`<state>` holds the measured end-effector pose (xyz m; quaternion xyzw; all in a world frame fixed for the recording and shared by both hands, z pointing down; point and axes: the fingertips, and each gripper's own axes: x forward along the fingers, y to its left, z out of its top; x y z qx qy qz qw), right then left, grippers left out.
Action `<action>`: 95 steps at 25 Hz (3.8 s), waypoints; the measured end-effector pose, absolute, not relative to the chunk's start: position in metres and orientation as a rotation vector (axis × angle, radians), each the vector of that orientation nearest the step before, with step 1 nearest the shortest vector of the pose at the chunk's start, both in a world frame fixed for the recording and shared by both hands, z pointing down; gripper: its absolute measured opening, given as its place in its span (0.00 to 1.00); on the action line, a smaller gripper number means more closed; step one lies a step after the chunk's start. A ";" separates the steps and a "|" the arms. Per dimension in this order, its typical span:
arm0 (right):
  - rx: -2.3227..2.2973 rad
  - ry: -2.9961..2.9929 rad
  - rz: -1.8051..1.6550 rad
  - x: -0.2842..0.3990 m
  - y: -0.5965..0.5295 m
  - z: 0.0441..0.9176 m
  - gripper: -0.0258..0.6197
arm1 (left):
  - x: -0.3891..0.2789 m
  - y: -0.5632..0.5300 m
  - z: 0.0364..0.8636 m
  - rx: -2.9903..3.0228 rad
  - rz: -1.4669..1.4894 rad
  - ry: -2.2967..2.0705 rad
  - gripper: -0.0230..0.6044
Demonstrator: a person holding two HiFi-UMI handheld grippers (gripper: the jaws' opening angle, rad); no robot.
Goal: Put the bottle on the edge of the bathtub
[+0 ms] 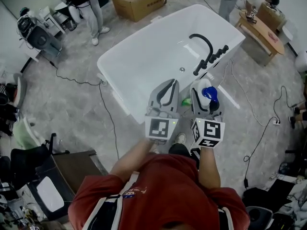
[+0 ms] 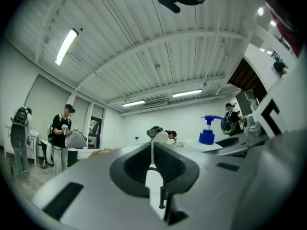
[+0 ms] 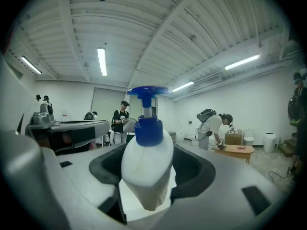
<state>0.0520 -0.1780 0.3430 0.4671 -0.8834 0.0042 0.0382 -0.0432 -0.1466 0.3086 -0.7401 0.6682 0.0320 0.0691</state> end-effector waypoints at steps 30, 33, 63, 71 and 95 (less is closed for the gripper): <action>1.062 -2.800 0.112 0.025 -0.329 0.377 0.47 | -0.072 -0.272 0.335 -1.956 -0.059 2.297 0.08; 1.040 -2.802 0.086 0.008 -0.331 0.384 0.47 | -0.087 -0.275 0.335 -1.953 0.013 2.339 0.08; 0.454 -2.736 0.139 -0.148 -0.235 0.533 0.47 | -0.225 -0.177 0.430 -1.649 -0.205 2.619 0.08; 0.331 -2.704 0.123 -0.156 -0.206 0.586 0.47 | -0.233 -0.150 0.465 -1.593 -0.147 2.734 0.08; 0.208 -2.638 0.130 -0.152 -0.172 0.701 0.47 | -0.223 -0.114 0.513 -1.605 -0.192 2.827 0.08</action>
